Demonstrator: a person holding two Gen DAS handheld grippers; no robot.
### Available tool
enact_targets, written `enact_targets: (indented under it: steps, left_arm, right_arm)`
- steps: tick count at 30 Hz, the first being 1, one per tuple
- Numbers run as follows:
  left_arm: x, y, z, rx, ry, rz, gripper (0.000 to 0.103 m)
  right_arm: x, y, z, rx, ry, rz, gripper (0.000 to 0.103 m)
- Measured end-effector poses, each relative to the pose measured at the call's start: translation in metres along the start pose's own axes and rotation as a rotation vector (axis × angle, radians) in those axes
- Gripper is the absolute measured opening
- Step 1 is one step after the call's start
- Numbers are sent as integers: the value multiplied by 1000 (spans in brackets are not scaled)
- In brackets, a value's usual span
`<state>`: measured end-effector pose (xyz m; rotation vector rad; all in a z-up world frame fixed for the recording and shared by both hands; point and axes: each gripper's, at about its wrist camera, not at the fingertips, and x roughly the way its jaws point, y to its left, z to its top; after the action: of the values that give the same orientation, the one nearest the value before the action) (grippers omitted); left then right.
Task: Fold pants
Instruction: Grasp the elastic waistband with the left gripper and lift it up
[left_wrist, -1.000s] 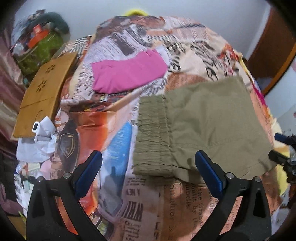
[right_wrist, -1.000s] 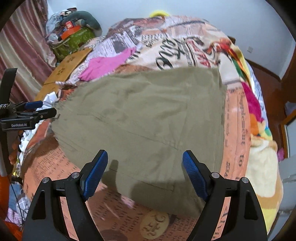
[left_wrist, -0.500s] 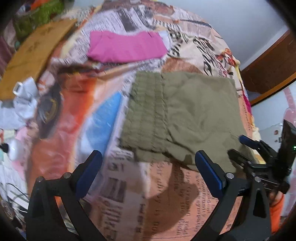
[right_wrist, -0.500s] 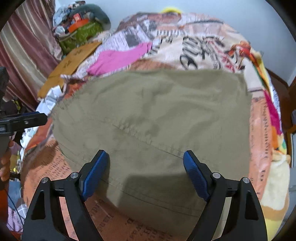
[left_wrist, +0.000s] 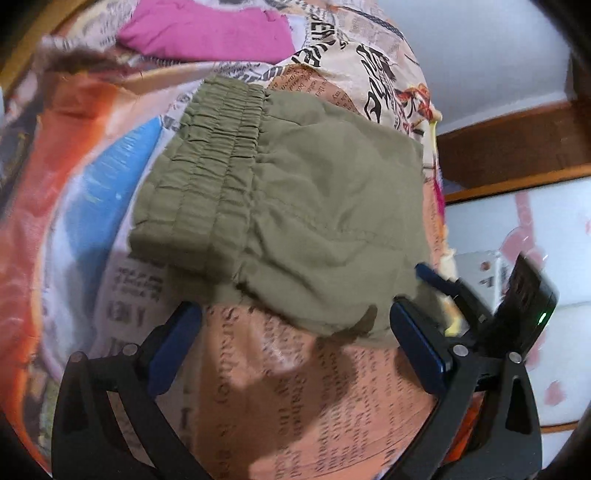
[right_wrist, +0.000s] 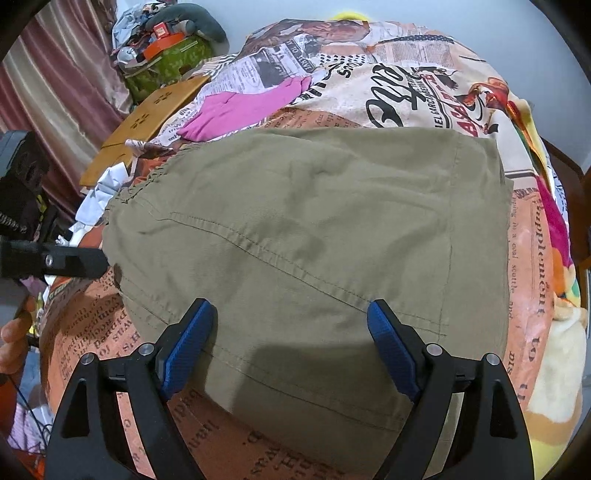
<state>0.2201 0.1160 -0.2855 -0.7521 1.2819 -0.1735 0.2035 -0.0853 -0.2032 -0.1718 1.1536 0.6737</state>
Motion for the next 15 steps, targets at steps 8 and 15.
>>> enact_targets:
  steps: [8, 15]
  left_arm:
    - [4, -4, 26, -67, -58, -54, 102]
    - [8, -24, 39, -26, -152, 128, 67]
  right_arm:
    - [1, -1, -1, 12, -3, 14, 84]
    - [1, -1, -2, 19, -4, 16, 85]
